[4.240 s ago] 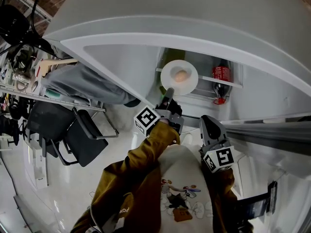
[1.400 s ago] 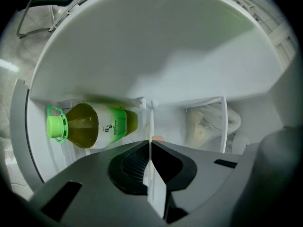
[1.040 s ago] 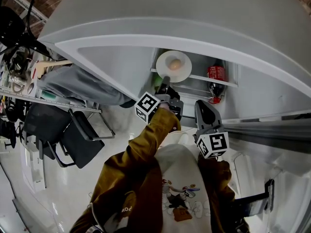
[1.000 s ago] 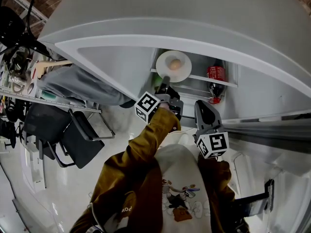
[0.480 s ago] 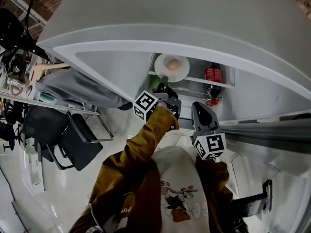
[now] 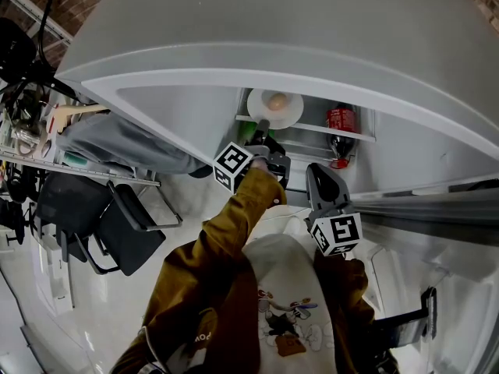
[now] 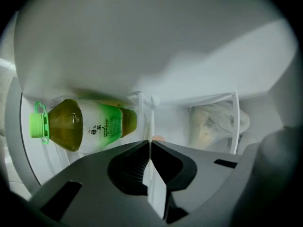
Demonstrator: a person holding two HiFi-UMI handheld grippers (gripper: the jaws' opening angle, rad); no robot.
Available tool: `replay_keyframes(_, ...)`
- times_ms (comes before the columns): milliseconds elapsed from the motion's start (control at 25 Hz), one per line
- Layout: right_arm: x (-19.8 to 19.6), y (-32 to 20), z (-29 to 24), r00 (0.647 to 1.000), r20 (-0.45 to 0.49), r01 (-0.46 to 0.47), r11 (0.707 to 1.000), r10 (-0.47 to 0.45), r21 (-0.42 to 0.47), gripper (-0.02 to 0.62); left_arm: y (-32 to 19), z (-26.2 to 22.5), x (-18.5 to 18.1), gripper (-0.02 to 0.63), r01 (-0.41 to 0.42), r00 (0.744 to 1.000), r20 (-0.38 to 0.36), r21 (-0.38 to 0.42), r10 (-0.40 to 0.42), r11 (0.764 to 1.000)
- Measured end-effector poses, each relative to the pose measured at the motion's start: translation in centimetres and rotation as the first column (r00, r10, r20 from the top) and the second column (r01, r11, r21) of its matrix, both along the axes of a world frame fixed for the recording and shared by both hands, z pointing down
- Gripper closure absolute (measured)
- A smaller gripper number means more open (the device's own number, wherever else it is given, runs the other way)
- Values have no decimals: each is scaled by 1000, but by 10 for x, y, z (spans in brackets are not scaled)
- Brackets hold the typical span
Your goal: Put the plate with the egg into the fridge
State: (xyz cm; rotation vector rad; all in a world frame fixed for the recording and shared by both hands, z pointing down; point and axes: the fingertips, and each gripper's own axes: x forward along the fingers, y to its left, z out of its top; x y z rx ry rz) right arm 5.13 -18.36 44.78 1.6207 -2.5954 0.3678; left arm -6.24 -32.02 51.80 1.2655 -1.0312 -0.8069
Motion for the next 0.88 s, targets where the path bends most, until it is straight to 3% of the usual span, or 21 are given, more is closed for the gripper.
replay_keyframes(560, 1, 5, 1, 1000, 10, 5, 1000, -5, -16, 589, 0, 1, 0, 586, -6, 1000, 18, -14, 6, 1000)
replay_keyframes(880, -1, 5, 1, 1000, 13, 10, 1000, -10, -14, 589, -4, -5, 0, 583, -14, 1000, 21, 34, 14, 999)
